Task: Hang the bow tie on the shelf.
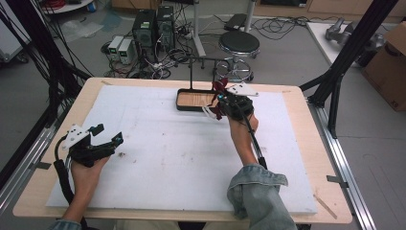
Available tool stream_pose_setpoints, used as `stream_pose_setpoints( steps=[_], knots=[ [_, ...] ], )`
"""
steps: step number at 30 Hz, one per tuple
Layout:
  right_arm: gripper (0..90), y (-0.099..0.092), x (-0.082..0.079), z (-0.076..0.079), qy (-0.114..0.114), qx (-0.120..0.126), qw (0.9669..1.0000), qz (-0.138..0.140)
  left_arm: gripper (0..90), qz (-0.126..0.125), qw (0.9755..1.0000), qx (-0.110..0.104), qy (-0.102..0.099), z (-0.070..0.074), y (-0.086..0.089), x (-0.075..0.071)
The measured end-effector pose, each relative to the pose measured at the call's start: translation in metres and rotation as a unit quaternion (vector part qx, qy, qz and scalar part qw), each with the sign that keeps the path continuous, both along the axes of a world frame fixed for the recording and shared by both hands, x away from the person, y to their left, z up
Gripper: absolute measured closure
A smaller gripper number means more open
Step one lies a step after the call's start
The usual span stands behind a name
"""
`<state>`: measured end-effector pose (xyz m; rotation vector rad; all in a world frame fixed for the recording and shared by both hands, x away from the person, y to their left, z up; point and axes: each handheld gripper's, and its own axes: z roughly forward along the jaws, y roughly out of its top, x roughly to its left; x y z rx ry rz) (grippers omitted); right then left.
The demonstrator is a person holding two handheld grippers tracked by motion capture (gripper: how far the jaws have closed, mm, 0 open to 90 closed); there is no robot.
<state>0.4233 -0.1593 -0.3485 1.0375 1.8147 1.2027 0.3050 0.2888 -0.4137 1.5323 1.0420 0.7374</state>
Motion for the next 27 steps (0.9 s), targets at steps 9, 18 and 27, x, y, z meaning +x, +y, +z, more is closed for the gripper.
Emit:
stream_pose_setpoints(
  steps=[9, 18, 27],
  knots=[
    [74.9, -0.007, 0.008, 0.033, -0.038, -0.013, 0.9992, -0.005, 17.8, 0.001, 1.0000, 0.000, 0.001, 0.000, 0.000, 0.000],
    [74.9, -0.010, 0.022, 0.051, -0.054, -0.015, 0.9984, -0.013, 17.8, 0.001, 1.0000, 0.003, 0.003, -0.001, 0.000, 0.001],
    [74.9, -0.011, 0.045, 0.046, -0.049, -0.018, 0.9982, -0.028, 17.8, 0.000, 1.0000, 0.003, 0.004, -0.001, 0.001, 0.002]
  ],
)
